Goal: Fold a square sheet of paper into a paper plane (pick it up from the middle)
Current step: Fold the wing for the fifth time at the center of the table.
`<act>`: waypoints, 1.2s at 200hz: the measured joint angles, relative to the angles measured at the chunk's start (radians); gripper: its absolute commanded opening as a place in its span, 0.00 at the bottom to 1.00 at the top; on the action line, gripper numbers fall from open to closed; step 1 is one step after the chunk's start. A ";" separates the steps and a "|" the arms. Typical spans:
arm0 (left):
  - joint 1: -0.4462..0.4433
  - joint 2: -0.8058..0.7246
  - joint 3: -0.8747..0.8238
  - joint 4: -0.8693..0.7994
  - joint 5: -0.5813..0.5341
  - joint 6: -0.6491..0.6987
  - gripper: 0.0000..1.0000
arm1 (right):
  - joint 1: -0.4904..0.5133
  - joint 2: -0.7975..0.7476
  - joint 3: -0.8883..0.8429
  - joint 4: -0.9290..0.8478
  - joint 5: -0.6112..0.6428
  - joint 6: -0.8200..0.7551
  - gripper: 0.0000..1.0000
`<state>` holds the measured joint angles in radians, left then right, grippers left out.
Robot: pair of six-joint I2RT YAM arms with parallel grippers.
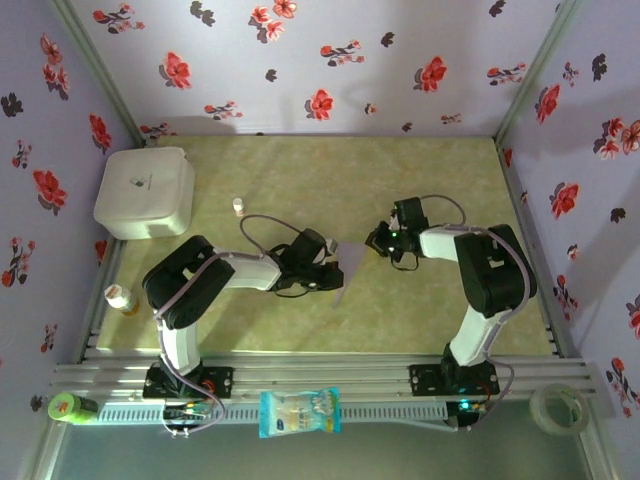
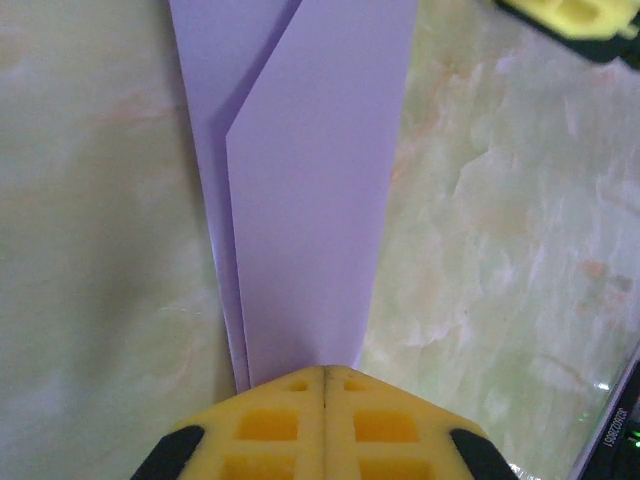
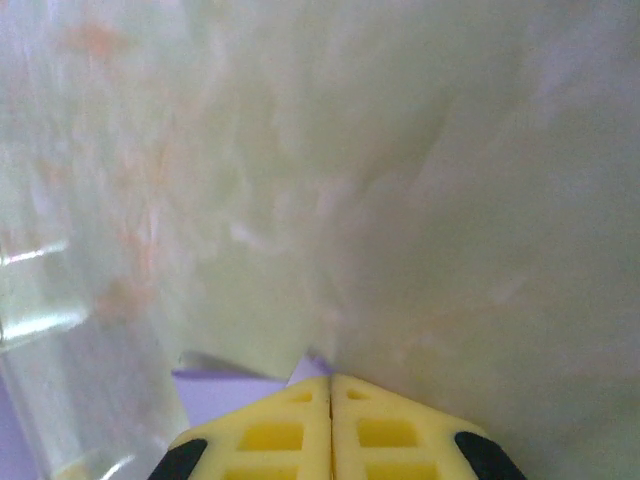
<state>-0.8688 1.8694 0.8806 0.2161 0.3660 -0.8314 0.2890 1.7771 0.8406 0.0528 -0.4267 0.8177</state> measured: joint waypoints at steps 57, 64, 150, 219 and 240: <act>-0.002 -0.004 -0.005 0.001 0.000 0.000 0.00 | -0.009 -0.010 0.037 -0.079 0.064 -0.039 0.11; -0.003 -0.005 -0.006 0.001 0.000 0.000 0.00 | -0.009 -0.024 0.037 -0.088 0.064 -0.042 0.11; -0.006 -0.014 -0.006 -0.019 0.000 0.000 0.00 | 0.094 -0.082 -0.021 0.013 -0.079 -0.047 0.02; -0.011 -0.046 -0.002 -0.100 -0.011 -0.004 0.00 | 0.084 -0.019 -0.045 0.006 -0.055 -0.049 0.00; -0.011 -0.065 0.013 -0.166 -0.016 -0.006 0.00 | 0.084 -0.019 -0.049 0.010 -0.055 -0.049 0.00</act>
<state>-0.8799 1.8042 0.8932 0.0505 0.3500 -0.8375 0.3733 1.7576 0.7918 0.0628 -0.4816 0.7685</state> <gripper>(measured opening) 0.047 0.046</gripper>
